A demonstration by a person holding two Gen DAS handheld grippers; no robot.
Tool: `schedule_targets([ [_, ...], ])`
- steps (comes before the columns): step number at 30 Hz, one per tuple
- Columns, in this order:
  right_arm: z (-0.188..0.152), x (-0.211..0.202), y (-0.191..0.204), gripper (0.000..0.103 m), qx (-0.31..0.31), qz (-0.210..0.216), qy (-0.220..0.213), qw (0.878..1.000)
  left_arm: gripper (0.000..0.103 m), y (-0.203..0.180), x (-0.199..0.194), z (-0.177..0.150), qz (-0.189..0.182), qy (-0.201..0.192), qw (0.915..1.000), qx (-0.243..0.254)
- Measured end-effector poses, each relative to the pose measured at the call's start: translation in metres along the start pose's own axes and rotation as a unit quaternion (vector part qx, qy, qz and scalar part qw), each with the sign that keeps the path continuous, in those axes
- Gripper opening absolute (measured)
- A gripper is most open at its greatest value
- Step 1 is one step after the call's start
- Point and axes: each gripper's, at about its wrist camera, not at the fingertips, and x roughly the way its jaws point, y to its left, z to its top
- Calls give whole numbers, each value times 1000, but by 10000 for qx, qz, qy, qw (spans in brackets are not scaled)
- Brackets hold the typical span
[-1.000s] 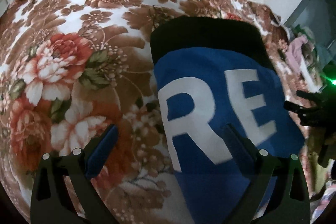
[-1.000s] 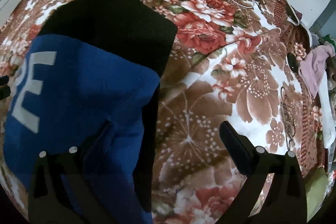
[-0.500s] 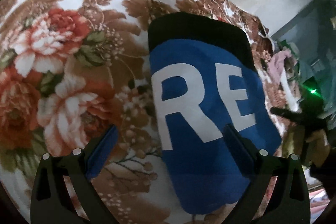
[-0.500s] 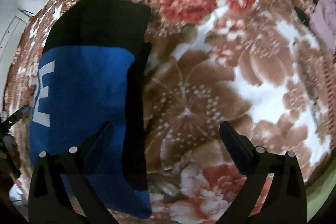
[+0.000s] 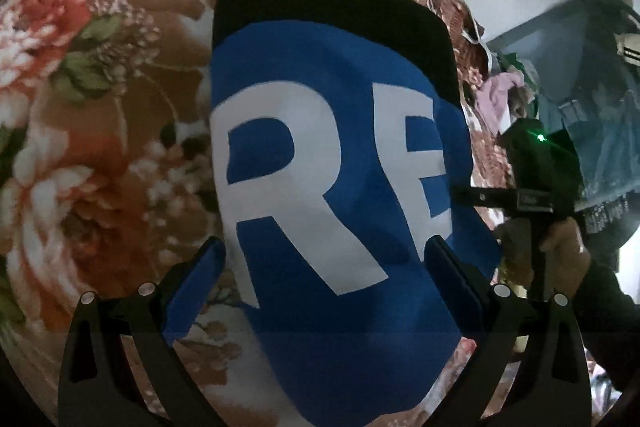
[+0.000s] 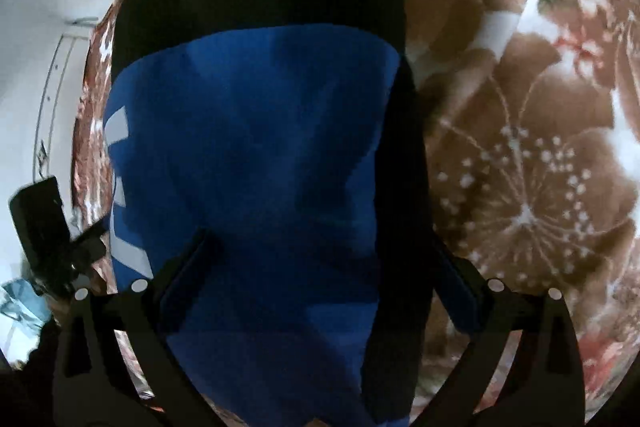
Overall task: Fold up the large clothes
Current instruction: 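Grasp the folded bundle edges with both grippers and lift it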
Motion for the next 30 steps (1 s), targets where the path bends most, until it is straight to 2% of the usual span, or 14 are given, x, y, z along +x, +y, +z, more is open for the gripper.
schedule_targets([
  [5,-2,3,-9,98,27,213,38,9998,99,13,18,-1,-172,232,9992,-279],
  [11,-5,14,-19,99,238,857,189,9959,97,17,42,2,-878,447,9929,-672],
  [13,-9,14,-8,96,-60,1173,471,9920,95,9,43,3,-998,504,9919,-595],
  [15,-17,10,14,93,-740,938,650,9907,94,-1,35,4,-1285,447,9893,-533],
  [17,-17,8,13,93,-642,1067,615,9903,93,-4,29,2,-1534,377,9861,-510],
  [18,-14,12,6,93,-397,1188,604,9903,93,-3,29,1,-1575,341,9855,-522],
  [20,-11,17,-2,92,-136,1374,533,9890,92,4,45,-2,-1047,469,9917,-587],
  [21,-12,20,-3,90,-75,1377,485,9893,92,13,60,-6,-851,630,9916,-744],
  [23,-15,22,-3,83,-11,1362,431,9897,90,12,63,-5,-925,562,9906,-831],
  [24,-17,20,-2,70,30,1400,413,9893,77,7,63,-5,-905,594,9908,-815],
  [27,-26,0,2,46,-59,1453,375,9887,56,-16,42,-8,-1266,433,9893,-584],
  [28,-30,-3,6,45,-149,1480,387,9881,56,-21,37,-9,-1582,387,9849,-585],
  [29,-34,-1,10,46,-230,1460,416,9881,57,-22,37,-11,-1652,375,9835,-642],
  [30,-33,6,9,52,-199,1373,437,9894,60,-18,46,-13,-1430,397,9858,-784],
])
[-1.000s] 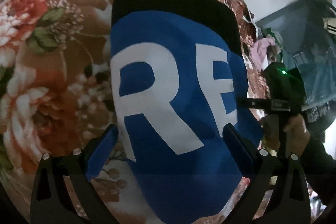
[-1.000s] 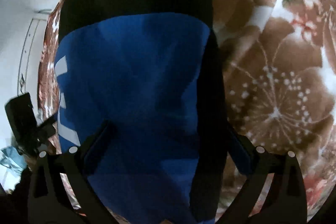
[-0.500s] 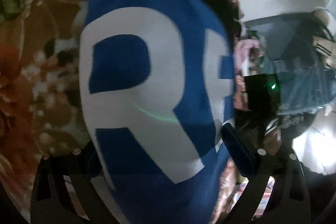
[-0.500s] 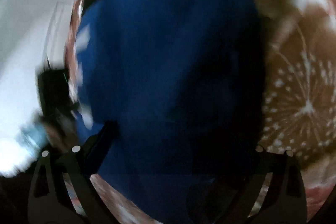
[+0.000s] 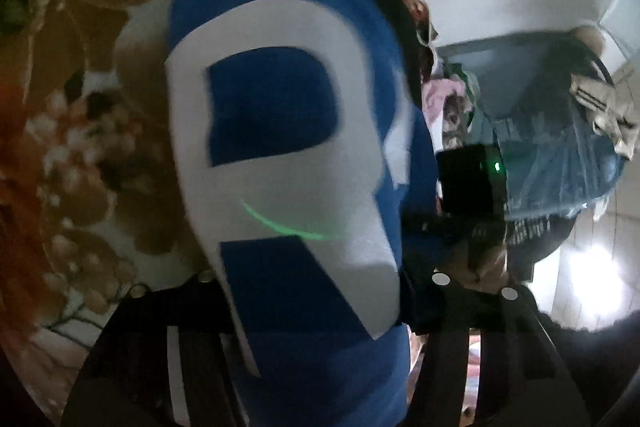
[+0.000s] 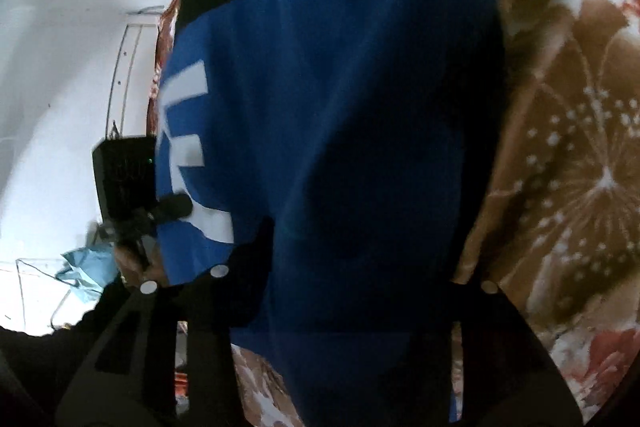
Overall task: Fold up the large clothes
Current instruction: 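Grasp the folded bundle edges with both grippers and lift it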
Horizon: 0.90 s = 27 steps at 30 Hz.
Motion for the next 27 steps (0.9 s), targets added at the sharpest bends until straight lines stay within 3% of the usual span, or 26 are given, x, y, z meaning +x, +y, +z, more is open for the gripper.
schedule_targets([
  [2,4,19,-10,63,154,-78,68,9998,69,16,17,-3,495,40,9986,-202],
  [5,7,30,-22,67,399,152,90,9990,67,23,25,-6,459,19,9983,-349],
  [8,3,28,-16,56,207,-8,105,9997,48,8,22,-9,398,76,9988,-273],
  [9,0,22,-13,47,147,6,67,9999,43,1,21,-11,338,79,9992,-183],
  [10,-2,18,-10,40,107,24,40,9999,42,-11,19,-15,291,97,9995,-25],
  [13,-13,4,4,32,-79,-37,-80,9999,38,-36,15,-19,378,53,9990,236],
  [21,-52,-47,51,30,-473,35,-467,9978,36,-108,-14,-45,297,-290,9972,614],
  [27,-114,-120,100,30,-588,152,-599,9964,36,-179,-67,-89,382,-421,9958,722],
])
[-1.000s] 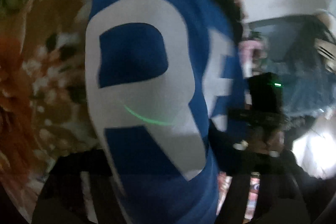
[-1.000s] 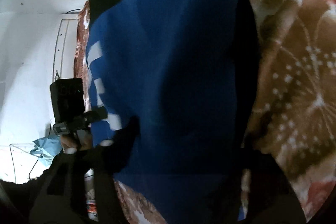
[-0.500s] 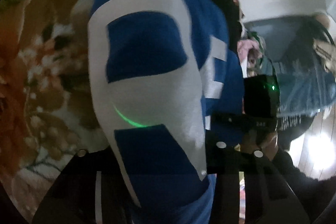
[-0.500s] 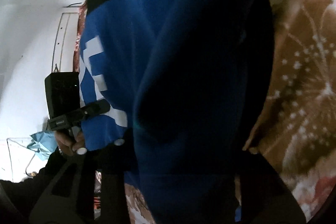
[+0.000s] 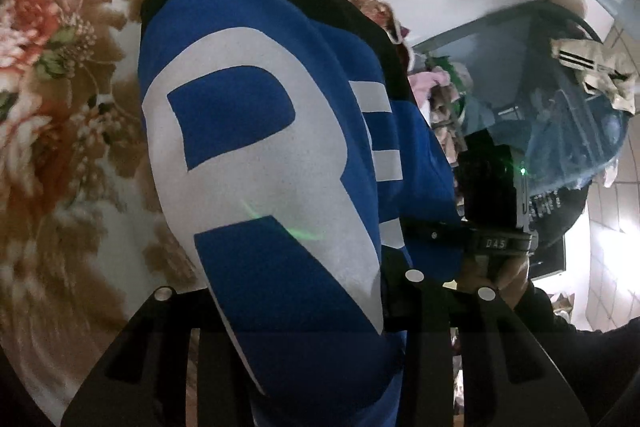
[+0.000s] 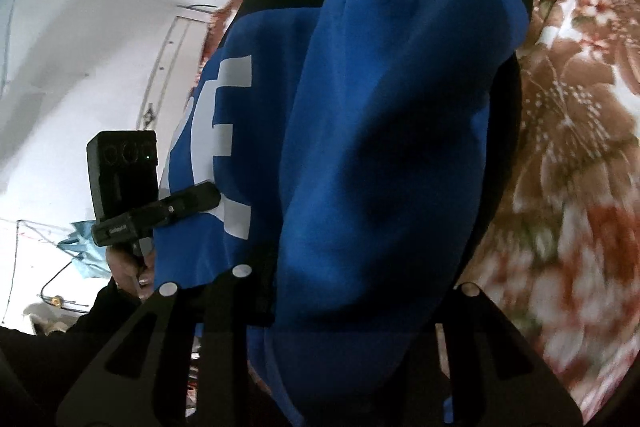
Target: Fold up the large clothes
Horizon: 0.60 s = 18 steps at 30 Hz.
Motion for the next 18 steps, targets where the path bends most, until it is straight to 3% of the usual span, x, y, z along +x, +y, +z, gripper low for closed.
schedule_targets([
  [4,-53,-60,54,30,15,5,-189,9998,36,-78,-43,-28,-32,-38,9999,123],
  [8,-99,-120,95,30,233,-201,-460,9985,36,-126,-73,-64,-331,114,9982,482],
  [12,-136,-145,134,29,313,-922,-710,9927,36,-172,-58,-93,-766,563,9933,653],
  [16,-181,-166,130,29,948,-984,-1239,9828,35,-200,-36,-104,-933,1050,9842,1076],
  [18,-211,-199,111,29,1168,-1006,-1479,9769,35,-217,-25,-110,-998,1265,9784,1292],
])
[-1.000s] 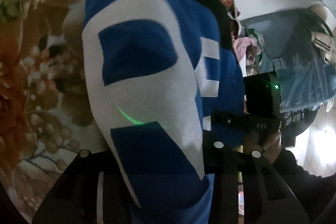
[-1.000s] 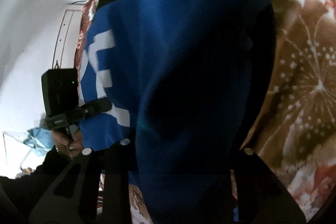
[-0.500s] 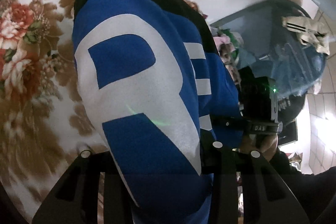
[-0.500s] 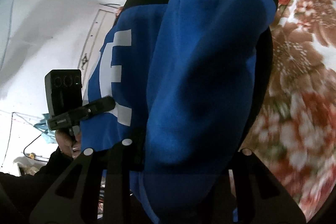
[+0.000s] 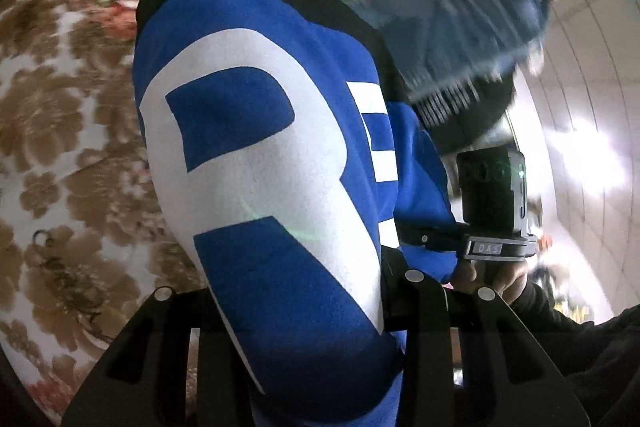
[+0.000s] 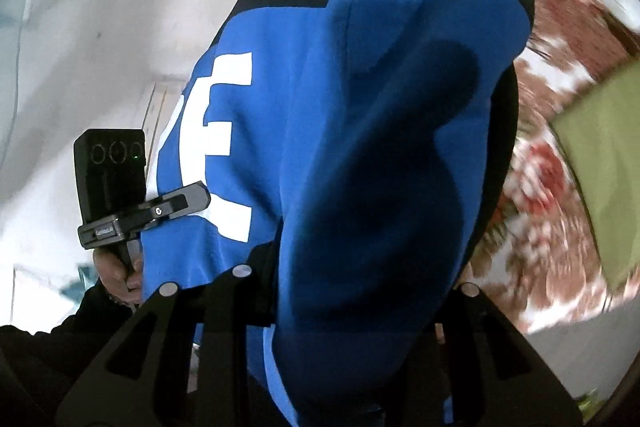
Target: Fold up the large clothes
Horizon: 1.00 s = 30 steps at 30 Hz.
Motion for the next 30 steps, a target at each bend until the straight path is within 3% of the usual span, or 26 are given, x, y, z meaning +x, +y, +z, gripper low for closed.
schedule_targets([
  [5,-35,-43,-37,30,666,-84,-808,9945,36,-35,61,21,-290,632,9960,570],
  [11,-45,-92,-114,30,1431,-431,-1697,9741,36,-89,183,69,-681,1502,9771,1343],
  [14,-52,-125,-179,30,1872,-682,-2061,9580,36,-115,263,103,-854,2061,9579,1807],
  [17,-44,-126,-230,30,2331,-888,-2335,9398,36,-132,339,137,-1031,2549,9353,2229],
  [18,-44,-140,-224,30,2380,-957,-2391,9365,36,-133,357,144,-1079,2645,9296,2328],
  [20,-33,-136,-257,30,2580,-1100,-2552,9253,36,-129,409,162,-1214,2900,9158,2498],
  [23,-10,-127,-309,30,2842,-1243,-2762,9097,36,-115,469,178,-1387,3144,9029,2583],
  [30,2,-73,-388,30,3259,-1408,-3002,8853,36,-62,571,190,-1748,3645,8702,2816],
])
